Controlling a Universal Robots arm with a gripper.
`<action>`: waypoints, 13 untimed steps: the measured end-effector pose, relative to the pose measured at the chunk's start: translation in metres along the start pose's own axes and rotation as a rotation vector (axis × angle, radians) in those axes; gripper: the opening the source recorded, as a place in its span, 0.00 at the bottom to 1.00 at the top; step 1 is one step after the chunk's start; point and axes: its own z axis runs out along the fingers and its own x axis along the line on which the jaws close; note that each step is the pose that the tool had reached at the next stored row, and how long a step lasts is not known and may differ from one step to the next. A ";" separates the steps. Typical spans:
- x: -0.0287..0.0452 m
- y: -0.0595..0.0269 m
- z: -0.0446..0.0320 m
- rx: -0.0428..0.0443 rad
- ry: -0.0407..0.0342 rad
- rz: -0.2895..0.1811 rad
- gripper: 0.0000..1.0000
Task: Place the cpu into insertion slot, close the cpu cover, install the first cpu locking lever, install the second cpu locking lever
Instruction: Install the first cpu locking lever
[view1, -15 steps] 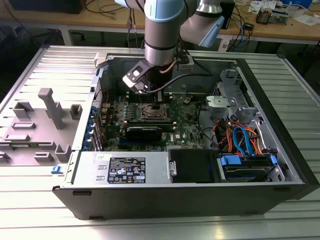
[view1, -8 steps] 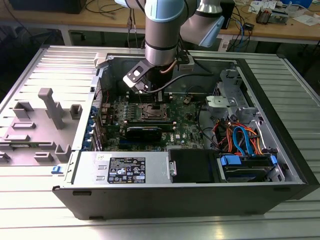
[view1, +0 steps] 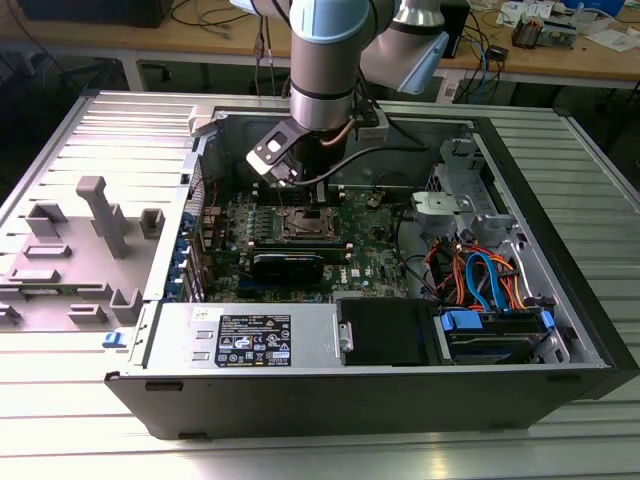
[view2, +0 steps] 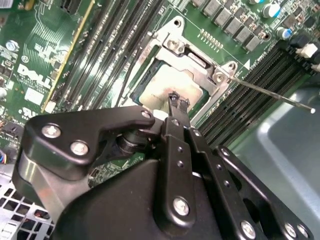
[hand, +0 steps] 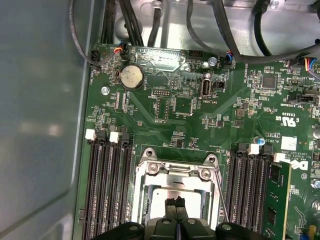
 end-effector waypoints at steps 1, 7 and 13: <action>0.0000 0.0000 0.0000 0.0001 0.0000 -0.008 0.11; 0.0000 0.0000 0.0000 0.0004 -0.0001 -0.021 0.11; 0.0000 0.0000 0.0000 0.0005 -0.0001 -0.022 0.11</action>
